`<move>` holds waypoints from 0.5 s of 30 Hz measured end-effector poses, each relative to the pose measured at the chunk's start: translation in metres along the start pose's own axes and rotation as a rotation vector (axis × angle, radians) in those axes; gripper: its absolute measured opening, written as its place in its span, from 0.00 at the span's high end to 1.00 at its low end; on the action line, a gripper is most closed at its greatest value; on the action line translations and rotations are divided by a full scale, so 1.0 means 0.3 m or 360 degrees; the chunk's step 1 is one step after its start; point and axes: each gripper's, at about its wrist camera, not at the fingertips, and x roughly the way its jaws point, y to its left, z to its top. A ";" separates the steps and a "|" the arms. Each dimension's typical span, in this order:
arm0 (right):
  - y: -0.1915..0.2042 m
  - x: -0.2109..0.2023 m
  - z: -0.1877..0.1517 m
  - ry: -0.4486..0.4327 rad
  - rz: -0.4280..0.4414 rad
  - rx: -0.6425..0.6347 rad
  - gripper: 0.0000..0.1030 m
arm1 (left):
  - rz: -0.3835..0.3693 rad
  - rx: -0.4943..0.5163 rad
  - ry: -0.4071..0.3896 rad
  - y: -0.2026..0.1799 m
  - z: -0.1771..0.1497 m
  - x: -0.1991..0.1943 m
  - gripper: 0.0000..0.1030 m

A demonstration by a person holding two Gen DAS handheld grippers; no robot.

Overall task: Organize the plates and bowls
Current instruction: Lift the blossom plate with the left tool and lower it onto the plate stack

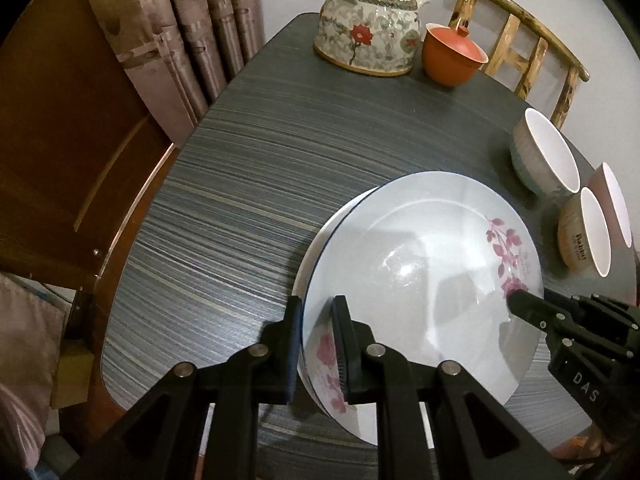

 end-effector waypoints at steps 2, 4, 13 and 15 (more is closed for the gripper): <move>0.001 0.004 0.001 -0.0005 -0.0016 -0.0003 0.85 | 0.0007 0.0013 0.0003 -0.004 0.001 0.005 0.85; 0.004 0.008 0.005 -0.0010 -0.0033 -0.0016 0.85 | 0.0023 0.0020 0.0004 -0.008 0.002 0.008 0.85; 0.028 0.006 0.002 -0.0032 -0.0090 -0.0067 0.83 | 0.0096 0.0083 -0.0022 -0.020 0.004 0.015 0.86; 0.029 0.004 0.002 -0.0035 -0.0087 -0.0070 0.82 | 0.0106 0.0097 -0.0030 -0.024 0.004 0.012 0.86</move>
